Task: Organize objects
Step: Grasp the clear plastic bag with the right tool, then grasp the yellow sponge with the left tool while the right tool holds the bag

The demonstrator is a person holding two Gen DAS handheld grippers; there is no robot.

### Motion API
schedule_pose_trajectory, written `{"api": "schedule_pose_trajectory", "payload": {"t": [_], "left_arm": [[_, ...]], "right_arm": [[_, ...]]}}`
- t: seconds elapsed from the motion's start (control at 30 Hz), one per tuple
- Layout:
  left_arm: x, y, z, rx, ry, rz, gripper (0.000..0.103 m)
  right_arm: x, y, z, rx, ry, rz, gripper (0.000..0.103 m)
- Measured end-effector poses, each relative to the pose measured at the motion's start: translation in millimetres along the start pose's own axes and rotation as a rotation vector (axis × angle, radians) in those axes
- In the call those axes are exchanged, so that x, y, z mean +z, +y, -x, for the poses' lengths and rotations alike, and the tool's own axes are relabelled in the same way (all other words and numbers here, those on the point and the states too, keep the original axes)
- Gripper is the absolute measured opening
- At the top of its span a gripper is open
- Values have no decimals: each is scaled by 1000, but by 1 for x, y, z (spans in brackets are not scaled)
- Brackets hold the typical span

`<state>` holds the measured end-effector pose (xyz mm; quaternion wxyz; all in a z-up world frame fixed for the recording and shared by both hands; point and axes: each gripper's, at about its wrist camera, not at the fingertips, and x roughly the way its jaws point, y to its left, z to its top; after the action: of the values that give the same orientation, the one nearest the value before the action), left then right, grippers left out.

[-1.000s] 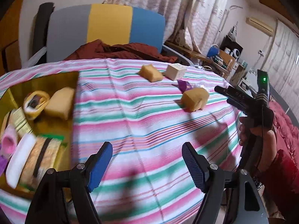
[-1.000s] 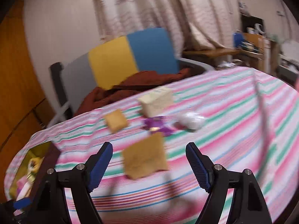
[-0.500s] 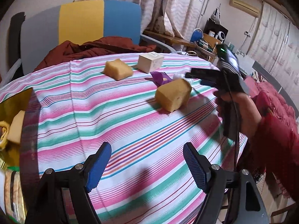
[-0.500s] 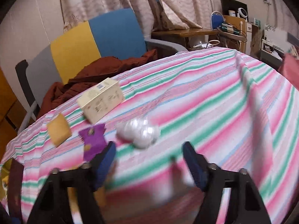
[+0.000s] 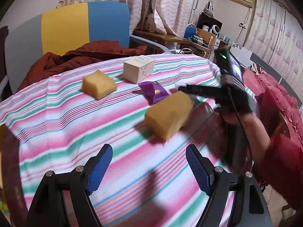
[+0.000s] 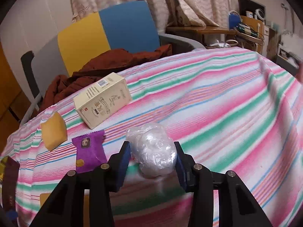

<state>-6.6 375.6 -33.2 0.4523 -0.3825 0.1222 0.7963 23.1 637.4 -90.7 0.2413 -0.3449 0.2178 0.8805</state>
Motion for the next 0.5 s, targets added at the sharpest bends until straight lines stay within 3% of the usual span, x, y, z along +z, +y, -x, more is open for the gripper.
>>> {"api": "schedule_pose_trajectory", "payload": {"t": [0.13, 0.27, 0.37, 0.47, 0.5], "left_arm": [[17, -12, -16, 1, -23, -81, 84], [35, -34, -33, 34, -45, -275, 88], [40, -46, -48, 24, -18, -395, 89], [40, -48, -65, 1, 34, -417, 89], [39, -48, -69, 4, 38, -398, 82]], "right_arm": [[-16, -9, 13, -34, -17, -66, 44], [-24, -10, 20, -46, -42, -96, 44], [-25, -14, 20, -40, -52, -114, 44], [-26, -16, 20, -34, -57, -119, 44], [-26, -16, 20, -35, -58, -119, 44]]}}
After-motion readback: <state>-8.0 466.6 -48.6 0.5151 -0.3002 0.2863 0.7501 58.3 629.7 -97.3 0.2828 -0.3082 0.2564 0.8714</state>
